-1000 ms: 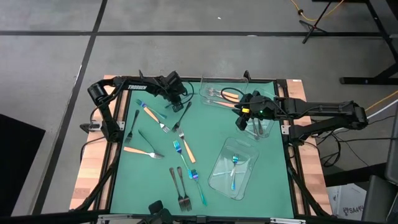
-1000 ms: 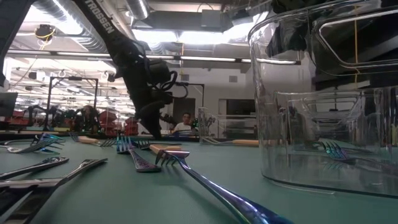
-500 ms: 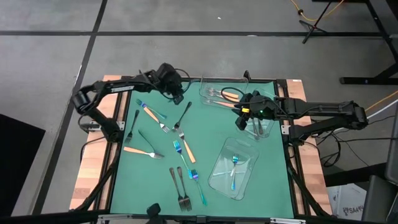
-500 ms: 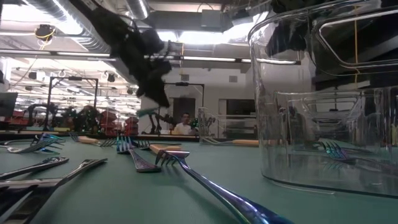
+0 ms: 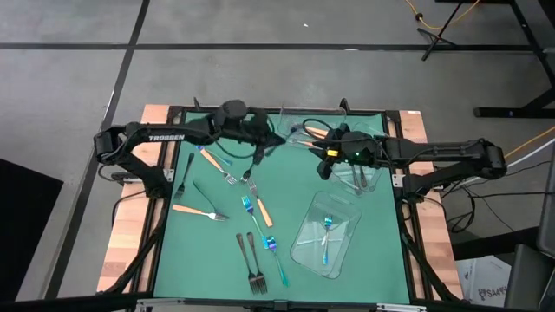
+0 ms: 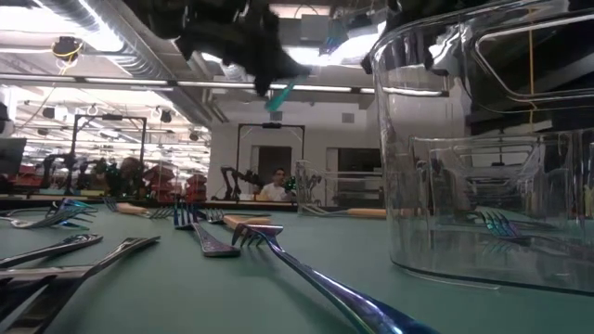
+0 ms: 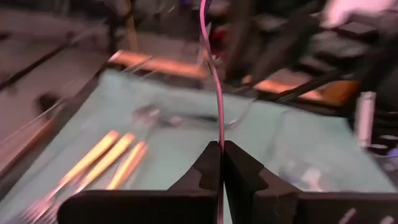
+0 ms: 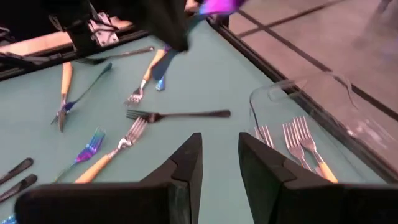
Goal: Sort silverware by color (type)
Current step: Put the blue fork into the bottom transparent bin
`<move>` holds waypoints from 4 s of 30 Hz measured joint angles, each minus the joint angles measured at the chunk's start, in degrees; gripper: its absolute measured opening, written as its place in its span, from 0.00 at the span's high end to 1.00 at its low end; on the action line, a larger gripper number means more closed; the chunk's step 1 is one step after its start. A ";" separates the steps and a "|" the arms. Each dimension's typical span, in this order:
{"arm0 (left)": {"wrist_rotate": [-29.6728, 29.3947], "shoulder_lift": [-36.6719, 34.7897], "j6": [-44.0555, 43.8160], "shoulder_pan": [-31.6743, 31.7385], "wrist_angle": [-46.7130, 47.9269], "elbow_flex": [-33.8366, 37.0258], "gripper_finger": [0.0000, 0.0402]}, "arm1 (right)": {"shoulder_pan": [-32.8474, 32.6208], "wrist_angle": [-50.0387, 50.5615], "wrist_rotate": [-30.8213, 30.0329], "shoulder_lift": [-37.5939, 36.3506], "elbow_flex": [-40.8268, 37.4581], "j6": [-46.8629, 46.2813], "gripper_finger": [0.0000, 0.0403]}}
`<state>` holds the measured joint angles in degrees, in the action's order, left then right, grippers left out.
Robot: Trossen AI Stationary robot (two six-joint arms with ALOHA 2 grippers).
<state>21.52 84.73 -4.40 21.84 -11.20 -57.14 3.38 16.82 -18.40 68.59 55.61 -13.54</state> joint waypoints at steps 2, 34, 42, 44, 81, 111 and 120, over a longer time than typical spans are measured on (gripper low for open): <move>-0.63 0.00 0.01 -2.69 -3.36 0.00 0.99 | -0.01 -2.67 0.03 0.71 0.00 1.90 0.77; -5.51 0.07 4.83 -13.80 -14.97 0.02 0.99 | 0.01 -15.50 24.18 1.69 0.00 14.05 0.77; -5.48 0.07 4.98 -13.78 -14.34 0.02 0.99 | 0.01 -16.95 28.38 1.69 0.00 14.06 0.77; -5.46 0.07 4.98 -13.78 -14.25 0.02 0.99 | -0.01 -17.67 28.57 1.69 0.00 14.09 0.77; -8.59 0.07 5.09 -13.79 -13.68 0.02 0.99 | 0.04 -24.42 27.61 1.69 0.00 14.09 0.98; -9.00 0.07 4.42 -13.78 -10.45 0.04 0.83 | -0.01 -22.42 28.09 1.69 0.00 8.63 1.00; -9.03 0.07 4.80 -13.76 -7.36 0.04 0.72 | -0.03 -17.22 28.09 -0.41 0.00 4.97 1.00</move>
<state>12.48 84.79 0.39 8.08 -18.57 -57.10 3.36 -0.39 9.69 68.18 55.61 -8.57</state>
